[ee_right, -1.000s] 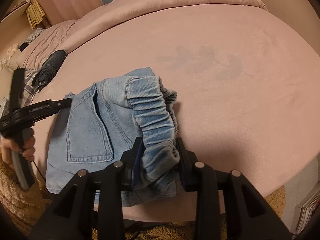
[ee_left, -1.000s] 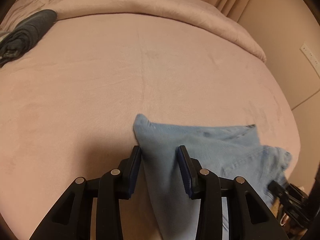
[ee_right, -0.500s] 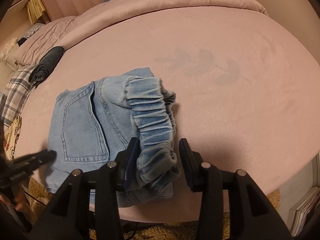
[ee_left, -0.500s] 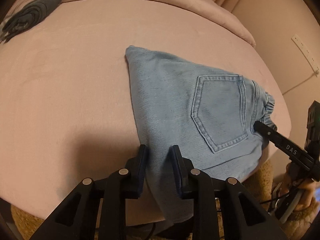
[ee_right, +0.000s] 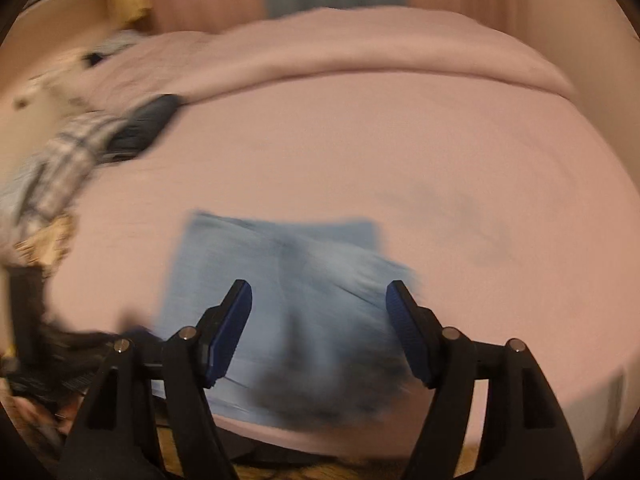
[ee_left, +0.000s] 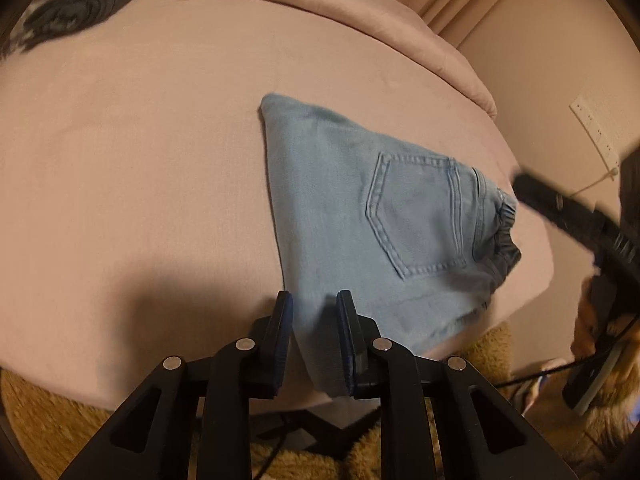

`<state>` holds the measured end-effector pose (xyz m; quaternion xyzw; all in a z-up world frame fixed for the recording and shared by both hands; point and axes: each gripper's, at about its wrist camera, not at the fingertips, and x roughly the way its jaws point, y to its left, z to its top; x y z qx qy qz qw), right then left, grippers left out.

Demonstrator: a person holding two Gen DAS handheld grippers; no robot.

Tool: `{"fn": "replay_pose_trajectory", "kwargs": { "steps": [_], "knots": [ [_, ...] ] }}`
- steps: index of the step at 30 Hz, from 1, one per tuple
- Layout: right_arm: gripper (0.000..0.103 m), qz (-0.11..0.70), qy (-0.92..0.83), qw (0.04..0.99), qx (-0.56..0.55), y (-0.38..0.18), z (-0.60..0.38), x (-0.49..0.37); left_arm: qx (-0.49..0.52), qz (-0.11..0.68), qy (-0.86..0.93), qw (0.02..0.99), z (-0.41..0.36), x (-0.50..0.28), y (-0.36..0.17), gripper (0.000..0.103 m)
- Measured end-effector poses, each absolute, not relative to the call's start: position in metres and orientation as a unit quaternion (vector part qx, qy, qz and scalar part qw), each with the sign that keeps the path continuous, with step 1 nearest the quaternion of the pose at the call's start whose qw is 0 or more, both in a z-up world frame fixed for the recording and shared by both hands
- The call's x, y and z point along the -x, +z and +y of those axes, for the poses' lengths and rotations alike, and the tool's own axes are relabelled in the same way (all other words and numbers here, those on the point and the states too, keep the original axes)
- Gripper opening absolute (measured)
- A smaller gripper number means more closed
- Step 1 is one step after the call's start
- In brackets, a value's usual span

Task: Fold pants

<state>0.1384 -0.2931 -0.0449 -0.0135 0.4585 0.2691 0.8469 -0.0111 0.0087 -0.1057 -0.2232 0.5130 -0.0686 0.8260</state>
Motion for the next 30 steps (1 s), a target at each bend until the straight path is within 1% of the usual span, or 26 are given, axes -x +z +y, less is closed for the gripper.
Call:
{"fn": "replay_pose_trajectory", "kwargs": {
  "steps": [4, 5, 6, 7, 8, 10, 12, 13, 16, 20, 26, 30],
  "knots": [
    [0.067, 0.467, 0.356, 0.808, 0.044, -0.055, -0.222, -0.146, 0.256, 0.505, -0.075, 0.821, 0.013, 0.018, -0.118, 0.019],
    [0.065, 0.473, 0.363, 0.801, 0.05, -0.061, -0.208, -0.149, 0.257, 0.505, -0.074, 0.821, 0.013, 0.018, -0.12, 0.019],
    [0.061, 0.483, 0.37, 0.792, 0.049, -0.069, -0.194, -0.153, 0.259, 0.504, -0.073, 0.82, 0.012, 0.019, -0.124, 0.019],
    [0.048, 0.501, 0.38, 0.777, 0.044, -0.081, -0.177, -0.159, 0.262, 0.504, -0.073, 0.82, 0.013, 0.02, -0.125, 0.019],
    [0.032, 0.514, 0.39, 0.763, 0.04, -0.09, -0.165, -0.163, 0.264, 0.504, -0.073, 0.819, 0.014, 0.021, -0.125, 0.019],
    [0.018, 0.534, 0.399, 0.744, 0.047, -0.109, -0.143, -0.165, 0.26, 0.505, -0.072, 0.82, 0.014, 0.021, -0.125, 0.019],
    [0.014, 0.544, 0.39, 0.741, 0.061, -0.124, -0.129, -0.161, 0.254, 0.506, -0.066, 0.822, 0.011, 0.021, -0.125, 0.019],
    [0.006, 0.541, 0.382, 0.746, 0.071, -0.129, -0.123, -0.159, 0.251, 0.506, -0.065, 0.823, 0.011, 0.022, -0.125, 0.019],
    [0.0, 0.533, 0.376, 0.754, 0.071, -0.128, -0.121, -0.161, 0.246, 0.505, -0.062, 0.825, 0.01, 0.024, -0.123, 0.019],
    [0.0, 0.533, 0.37, 0.758, 0.066, -0.134, -0.116, -0.169, 0.241, 0.506, -0.059, 0.826, 0.004, 0.023, -0.123, 0.019],
    [0.0, 0.521, 0.355, 0.771, 0.088, -0.135, -0.107, -0.177, 0.239, 0.507, -0.054, 0.826, -0.009, 0.019, -0.121, 0.019],
    [0.0, 0.524, 0.37, 0.765, 0.064, -0.127, -0.115, -0.178, 0.23, 0.512, -0.061, 0.826, -0.011, 0.016, -0.114, 0.019]
  ]
}}
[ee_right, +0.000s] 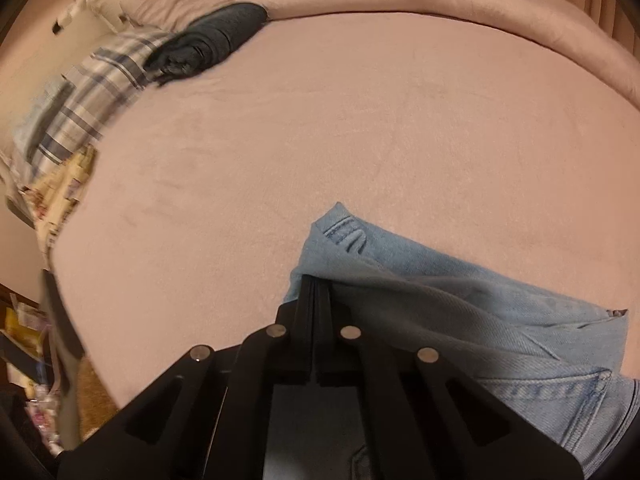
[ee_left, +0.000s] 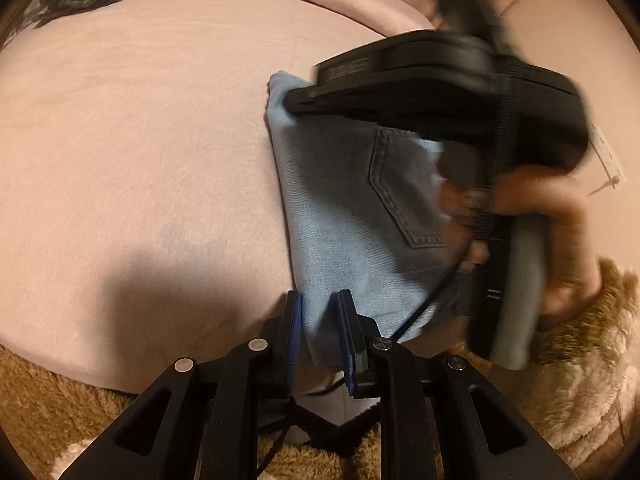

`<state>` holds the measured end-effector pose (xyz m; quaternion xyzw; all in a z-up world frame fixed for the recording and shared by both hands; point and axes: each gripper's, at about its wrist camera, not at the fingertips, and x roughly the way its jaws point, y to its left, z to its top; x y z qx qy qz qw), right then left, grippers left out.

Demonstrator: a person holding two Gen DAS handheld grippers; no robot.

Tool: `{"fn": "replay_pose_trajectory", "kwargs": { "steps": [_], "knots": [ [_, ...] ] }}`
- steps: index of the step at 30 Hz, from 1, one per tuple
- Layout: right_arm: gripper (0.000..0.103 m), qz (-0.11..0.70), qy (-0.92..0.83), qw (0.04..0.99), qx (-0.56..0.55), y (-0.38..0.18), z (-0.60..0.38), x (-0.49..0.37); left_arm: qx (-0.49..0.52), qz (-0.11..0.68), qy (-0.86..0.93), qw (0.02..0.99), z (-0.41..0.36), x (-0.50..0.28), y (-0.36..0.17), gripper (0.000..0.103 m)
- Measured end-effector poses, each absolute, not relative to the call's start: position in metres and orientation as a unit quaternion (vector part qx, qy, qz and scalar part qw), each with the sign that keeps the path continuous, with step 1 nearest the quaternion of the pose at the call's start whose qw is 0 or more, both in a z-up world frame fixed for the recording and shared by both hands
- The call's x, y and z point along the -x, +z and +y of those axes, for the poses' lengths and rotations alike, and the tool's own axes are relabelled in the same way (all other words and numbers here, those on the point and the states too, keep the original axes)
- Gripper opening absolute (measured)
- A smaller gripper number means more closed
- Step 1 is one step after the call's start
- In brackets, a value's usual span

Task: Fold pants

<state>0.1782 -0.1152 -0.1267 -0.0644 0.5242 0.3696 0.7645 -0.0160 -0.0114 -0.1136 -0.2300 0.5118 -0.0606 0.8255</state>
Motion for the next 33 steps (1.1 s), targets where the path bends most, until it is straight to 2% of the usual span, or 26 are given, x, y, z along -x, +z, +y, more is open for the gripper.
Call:
{"fn": "replay_pose_trajectory", "kwargs": {
  "steps": [2, 5, 8, 13, 16, 21, 33],
  "knots": [
    [0.008, 0.519, 0.373, 0.768, 0.038, -0.109, -0.135, -0.175, 0.209, 0.509, -0.051, 0.834, -0.013, 0.013, -0.104, 0.019],
    [0.008, 0.482, 0.376, 0.79, 0.047, -0.078, -0.174, -0.158, 0.187, 0.495, -0.033, 0.848, -0.011, 0.009, -0.09, 0.019],
    [0.008, 0.483, 0.353, 0.799, 0.06, -0.067, -0.216, -0.14, 0.193, 0.489, -0.031, 0.85, -0.007, 0.0, -0.088, 0.019],
    [0.009, 0.511, 0.281, 0.808, 0.082, -0.08, -0.275, -0.116, 0.189, 0.501, -0.03, 0.844, -0.01, -0.018, -0.091, 0.019],
    [0.007, 0.543, 0.258, 0.797, 0.056, -0.101, -0.299, -0.113, 0.18, 0.51, -0.029, 0.841, -0.011, -0.031, -0.095, 0.019],
    [0.006, 0.55, 0.257, 0.794, 0.011, -0.114, -0.311, -0.117, 0.164, 0.526, -0.019, 0.834, -0.019, -0.04, -0.109, 0.019],
    [0.005, 0.543, 0.256, 0.8, -0.001, -0.117, -0.311, -0.108, 0.158, 0.54, -0.018, 0.827, -0.028, -0.055, -0.114, 0.02]
  ]
}}
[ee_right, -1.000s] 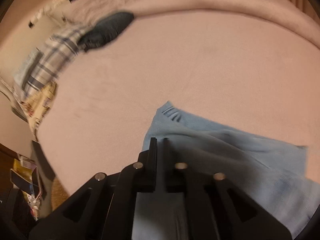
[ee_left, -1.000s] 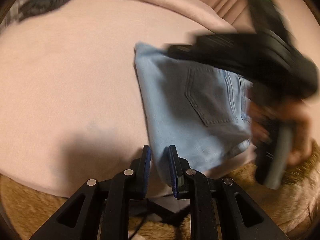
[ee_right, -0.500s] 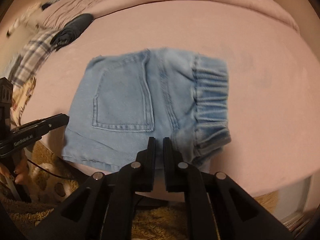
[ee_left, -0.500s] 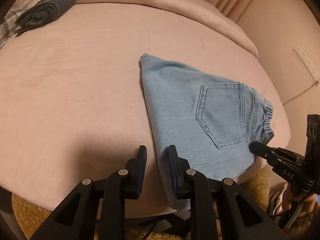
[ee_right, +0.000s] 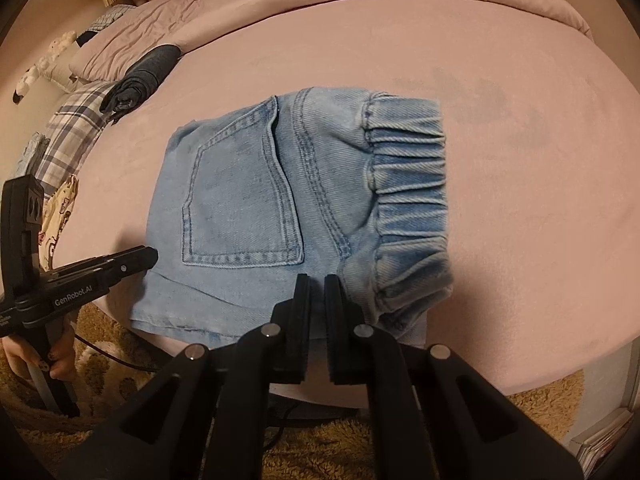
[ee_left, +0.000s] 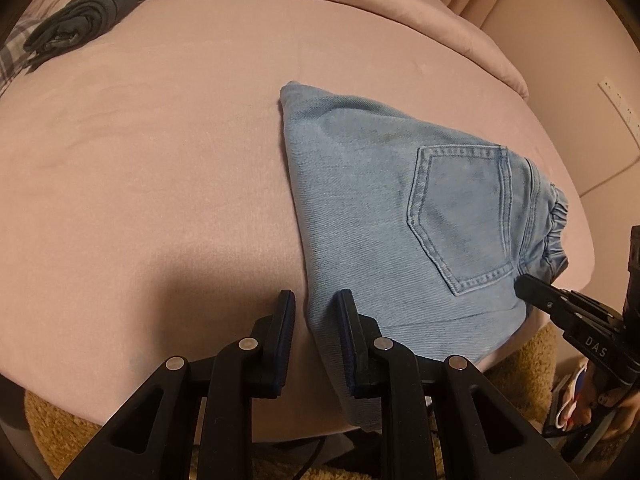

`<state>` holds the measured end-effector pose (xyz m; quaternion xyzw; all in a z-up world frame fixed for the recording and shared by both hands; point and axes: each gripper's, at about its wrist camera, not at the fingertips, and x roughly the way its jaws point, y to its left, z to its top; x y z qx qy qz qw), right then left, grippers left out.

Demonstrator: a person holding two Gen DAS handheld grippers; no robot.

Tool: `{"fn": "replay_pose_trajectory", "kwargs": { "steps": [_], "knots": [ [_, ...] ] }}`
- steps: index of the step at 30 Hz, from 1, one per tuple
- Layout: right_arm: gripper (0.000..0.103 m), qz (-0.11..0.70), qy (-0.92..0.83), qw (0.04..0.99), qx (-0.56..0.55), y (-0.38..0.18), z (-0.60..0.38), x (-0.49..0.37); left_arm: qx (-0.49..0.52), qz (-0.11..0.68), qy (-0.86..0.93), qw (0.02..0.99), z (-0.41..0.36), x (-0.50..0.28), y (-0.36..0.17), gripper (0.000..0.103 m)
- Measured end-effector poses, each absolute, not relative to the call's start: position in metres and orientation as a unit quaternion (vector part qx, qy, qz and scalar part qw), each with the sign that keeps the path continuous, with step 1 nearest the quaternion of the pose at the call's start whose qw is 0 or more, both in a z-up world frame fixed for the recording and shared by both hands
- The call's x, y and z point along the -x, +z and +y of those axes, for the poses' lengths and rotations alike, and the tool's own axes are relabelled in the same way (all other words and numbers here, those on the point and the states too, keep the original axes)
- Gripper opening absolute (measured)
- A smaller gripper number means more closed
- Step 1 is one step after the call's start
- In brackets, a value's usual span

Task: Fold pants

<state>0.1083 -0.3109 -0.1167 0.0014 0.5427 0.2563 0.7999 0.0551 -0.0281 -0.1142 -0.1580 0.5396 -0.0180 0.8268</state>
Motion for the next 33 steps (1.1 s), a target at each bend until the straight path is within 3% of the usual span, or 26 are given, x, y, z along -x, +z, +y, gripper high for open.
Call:
{"fn": "replay_pose_trajectory", "kwargs": {
  "steps": [33],
  "knots": [
    [0.005, 0.557, 0.264, 0.787, -0.018, -0.12, -0.312, -0.121, 0.185, 0.558, -0.022, 0.809, -0.022, -0.057, -0.119, 0.022]
  ]
}}
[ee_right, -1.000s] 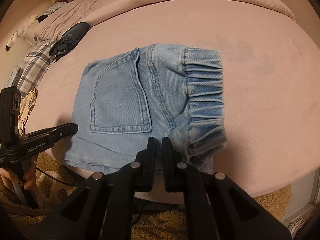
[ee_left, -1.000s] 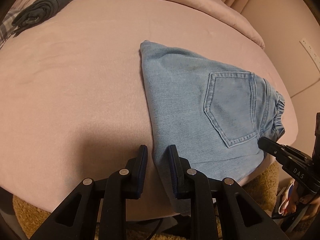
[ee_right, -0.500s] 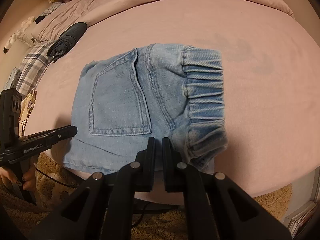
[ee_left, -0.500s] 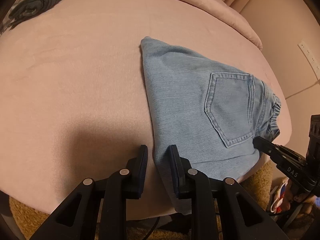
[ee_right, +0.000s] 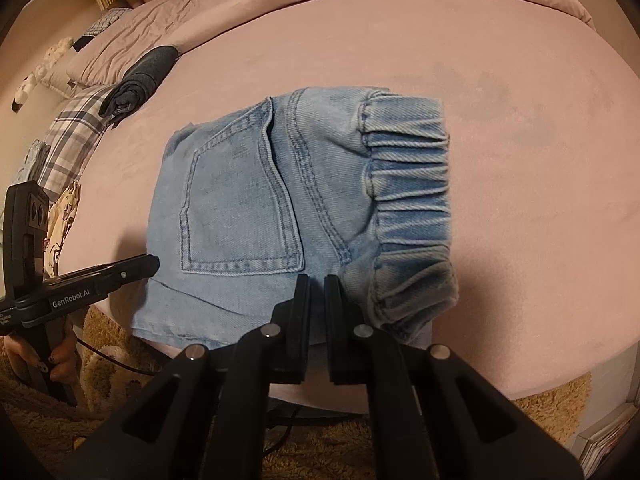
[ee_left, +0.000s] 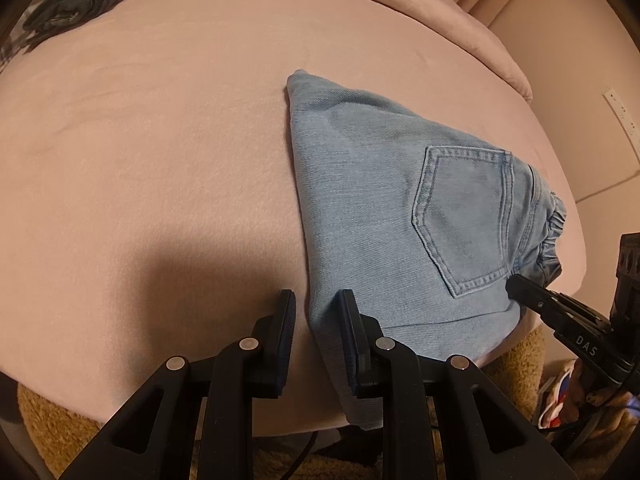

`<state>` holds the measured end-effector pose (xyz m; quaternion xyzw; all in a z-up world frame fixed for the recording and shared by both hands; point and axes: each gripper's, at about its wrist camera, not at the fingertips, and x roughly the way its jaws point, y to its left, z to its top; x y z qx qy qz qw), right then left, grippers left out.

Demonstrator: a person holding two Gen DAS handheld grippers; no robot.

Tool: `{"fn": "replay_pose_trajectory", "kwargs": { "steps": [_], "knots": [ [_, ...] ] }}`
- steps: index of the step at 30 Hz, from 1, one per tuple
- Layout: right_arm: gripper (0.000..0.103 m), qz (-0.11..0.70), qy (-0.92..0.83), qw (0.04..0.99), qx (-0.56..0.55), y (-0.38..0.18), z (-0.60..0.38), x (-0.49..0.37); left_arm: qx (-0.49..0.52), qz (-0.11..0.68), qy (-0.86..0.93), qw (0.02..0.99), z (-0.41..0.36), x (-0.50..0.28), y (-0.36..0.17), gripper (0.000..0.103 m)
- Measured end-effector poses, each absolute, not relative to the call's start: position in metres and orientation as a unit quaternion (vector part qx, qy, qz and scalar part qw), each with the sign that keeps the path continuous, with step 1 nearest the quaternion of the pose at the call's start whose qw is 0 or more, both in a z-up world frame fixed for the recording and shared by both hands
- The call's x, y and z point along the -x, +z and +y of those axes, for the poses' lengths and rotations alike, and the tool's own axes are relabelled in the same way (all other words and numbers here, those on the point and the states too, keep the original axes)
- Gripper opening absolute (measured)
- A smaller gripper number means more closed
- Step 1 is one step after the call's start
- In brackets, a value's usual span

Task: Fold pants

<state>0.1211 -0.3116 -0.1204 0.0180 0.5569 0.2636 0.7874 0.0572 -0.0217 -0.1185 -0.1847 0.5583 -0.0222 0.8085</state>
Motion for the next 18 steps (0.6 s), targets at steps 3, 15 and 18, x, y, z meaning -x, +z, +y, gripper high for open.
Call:
{"fn": "replay_pose_trajectory", "kwargs": {
  "steps": [3, 15, 18],
  "knots": [
    [0.005, 0.556, 0.268, 0.787, -0.017, -0.12, -0.313, -0.121, 0.181, 0.554, -0.018, 0.812, -0.024, -0.055, -0.119, 0.022],
    [0.005, 0.555, 0.284, 0.782, 0.006, -0.12, -0.309, -0.123, 0.191, 0.532, 0.0, 0.825, -0.026, -0.049, -0.121, 0.022],
    [0.005, 0.552, 0.284, 0.784, 0.014, -0.12, -0.307, -0.122, 0.201, 0.526, 0.004, 0.826, -0.027, -0.046, -0.123, 0.021]
  ]
}}
